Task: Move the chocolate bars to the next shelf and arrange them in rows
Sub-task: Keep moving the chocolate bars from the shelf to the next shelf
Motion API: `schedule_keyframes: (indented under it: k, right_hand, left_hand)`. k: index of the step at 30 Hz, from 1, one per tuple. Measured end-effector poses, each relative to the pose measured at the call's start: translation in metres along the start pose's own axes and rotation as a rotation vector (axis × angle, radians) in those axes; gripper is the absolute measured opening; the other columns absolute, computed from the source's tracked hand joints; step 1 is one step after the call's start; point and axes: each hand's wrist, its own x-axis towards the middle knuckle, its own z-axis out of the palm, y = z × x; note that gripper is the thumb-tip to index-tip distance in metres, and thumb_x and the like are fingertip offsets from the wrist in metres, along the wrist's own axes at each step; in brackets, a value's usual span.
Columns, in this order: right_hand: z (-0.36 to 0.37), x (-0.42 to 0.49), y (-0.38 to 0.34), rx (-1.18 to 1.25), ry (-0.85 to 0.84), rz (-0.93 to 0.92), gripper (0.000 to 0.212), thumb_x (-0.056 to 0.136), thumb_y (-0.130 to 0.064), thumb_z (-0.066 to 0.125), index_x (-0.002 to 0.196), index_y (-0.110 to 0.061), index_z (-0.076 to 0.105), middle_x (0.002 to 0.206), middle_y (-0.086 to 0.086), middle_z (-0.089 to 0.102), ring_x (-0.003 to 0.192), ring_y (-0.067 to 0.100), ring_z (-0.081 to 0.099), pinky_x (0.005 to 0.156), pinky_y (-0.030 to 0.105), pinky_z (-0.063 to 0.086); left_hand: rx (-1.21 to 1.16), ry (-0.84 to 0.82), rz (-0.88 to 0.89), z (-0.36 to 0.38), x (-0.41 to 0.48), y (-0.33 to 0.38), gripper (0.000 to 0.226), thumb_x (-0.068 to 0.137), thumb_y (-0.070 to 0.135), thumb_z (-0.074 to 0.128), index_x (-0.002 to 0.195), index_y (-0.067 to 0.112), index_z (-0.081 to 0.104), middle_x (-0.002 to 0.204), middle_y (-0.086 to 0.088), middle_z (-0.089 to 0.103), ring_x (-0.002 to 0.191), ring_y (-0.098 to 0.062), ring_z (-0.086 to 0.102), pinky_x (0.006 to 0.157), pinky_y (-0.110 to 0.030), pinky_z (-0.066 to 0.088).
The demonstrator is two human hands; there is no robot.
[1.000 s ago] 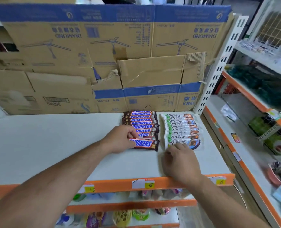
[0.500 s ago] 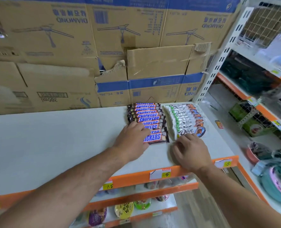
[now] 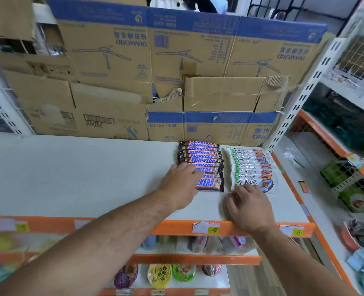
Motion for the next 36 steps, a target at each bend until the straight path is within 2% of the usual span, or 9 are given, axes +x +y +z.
schedule_keyframes:
  k: [5, 9, 13, 16, 19, 23, 28, 31, 36]
  right_hand:
    - [-0.003, -0.003, -0.004, -0.016, -0.015, -0.016, 0.029, 0.080, -0.039, 0.053, 0.075, -0.014, 0.065, 0.075, 0.006, 0.061, 0.076, 0.030, 0.051, 0.066, 0.035, 0.046]
    - [-0.006, -0.003, -0.009, -0.078, -0.070, -0.017, 0.021, 0.081, -0.032, 0.061, 0.077, -0.012, 0.066, 0.077, 0.011, 0.063, 0.076, 0.035, 0.054, 0.066, 0.037, 0.047]
    - [-0.012, -0.007, -0.039, -0.053, -0.217, -0.080, 0.026, 0.078, -0.040, 0.043, 0.065, -0.019, 0.051, 0.070, 0.009, 0.057, 0.074, 0.035, 0.059, 0.061, 0.036, 0.048]
    - [-0.020, -0.006, -0.088, 0.048, -0.323, -0.053, 0.025, 0.084, -0.042, 0.051, 0.075, -0.018, 0.054, 0.077, 0.001, 0.060, 0.076, 0.028, 0.062, 0.060, 0.032, 0.047]
    - [-0.022, -0.007, -0.145, 0.069, -0.367, -0.137, 0.025, 0.084, -0.043, 0.057, 0.083, -0.019, 0.063, 0.082, 0.003, 0.065, 0.085, 0.027, 0.064, 0.065, 0.029, 0.045]
    - [-0.010, -0.005, -0.229, 0.107, -0.390, -0.208, 0.037, 0.084, -0.052, 0.058, 0.110, -0.026, 0.064, 0.113, 0.001, 0.067, 0.106, 0.023, 0.062, 0.080, 0.029, 0.045]
    - [0.012, -0.003, -0.346, 0.122, -0.446, -0.275, 0.049, 0.084, -0.065, 0.054, 0.118, -0.030, 0.060, 0.120, -0.005, 0.062, 0.110, 0.019, 0.059, 0.081, 0.029, 0.044]
    - [0.025, -0.008, -0.419, 0.152, -0.434, -0.299, 0.051, 0.082, -0.069, 0.053, 0.114, -0.031, 0.061, 0.118, -0.007, 0.063, 0.106, 0.018, 0.061, 0.086, 0.031, 0.049]
    - [0.045, -0.011, -0.523, 0.189, -0.475, -0.350, 0.039, 0.085, -0.055, 0.056, 0.116, -0.032, 0.060, 0.121, -0.010, 0.061, 0.110, 0.014, 0.057, 0.089, 0.031, 0.047]
  left_hand:
    - [-0.068, 0.087, -0.220, -0.010, -0.037, -0.007, 0.045, 0.088, 0.047, 0.056, 0.128, 0.027, 0.051, 0.126, 0.005, 0.051, 0.118, -0.018, 0.043, 0.098, -0.035, 0.037]
    - [-0.114, 0.032, -0.413, -0.024, -0.075, -0.027, 0.049, 0.086, 0.052, 0.055, 0.130, 0.029, 0.052, 0.127, 0.003, 0.054, 0.121, -0.021, 0.045, 0.100, -0.037, 0.038]
    - [-0.154, -0.091, -0.515, -0.037, -0.105, -0.049, 0.053, 0.085, 0.056, 0.055, 0.132, 0.032, 0.051, 0.128, 0.005, 0.056, 0.121, -0.020, 0.046, 0.100, -0.036, 0.037]
    - [-0.163, -0.083, -0.551, -0.049, -0.123, -0.069, 0.054, 0.085, 0.057, 0.055, 0.132, 0.031, 0.051, 0.130, 0.005, 0.056, 0.123, -0.020, 0.046, 0.100, -0.036, 0.036]
    - [-0.171, -0.075, -0.573, -0.059, -0.144, -0.092, 0.054, 0.085, 0.057, 0.054, 0.133, 0.031, 0.051, 0.134, 0.005, 0.055, 0.126, -0.020, 0.045, 0.103, -0.037, 0.035]
    - [-0.172, -0.055, -0.612, -0.076, -0.185, -0.141, 0.053, 0.086, 0.056, 0.054, 0.132, 0.031, 0.051, 0.134, 0.004, 0.055, 0.125, -0.021, 0.045, 0.103, -0.038, 0.036]
    - [-0.186, -0.018, -0.669, -0.099, -0.253, -0.231, 0.050, 0.087, 0.052, 0.053, 0.132, 0.031, 0.052, 0.133, 0.005, 0.055, 0.125, -0.020, 0.045, 0.104, -0.038, 0.036]
    - [-0.191, 0.022, -0.692, -0.113, -0.294, -0.285, 0.048, 0.088, 0.050, 0.053, 0.131, 0.031, 0.052, 0.133, 0.005, 0.056, 0.125, -0.020, 0.046, 0.104, -0.038, 0.036]
    - [-0.216, 0.033, -0.746, -0.131, -0.353, -0.359, 0.046, 0.088, 0.049, 0.052, 0.131, 0.032, 0.052, 0.131, 0.005, 0.057, 0.124, -0.020, 0.048, 0.102, -0.041, 0.039]
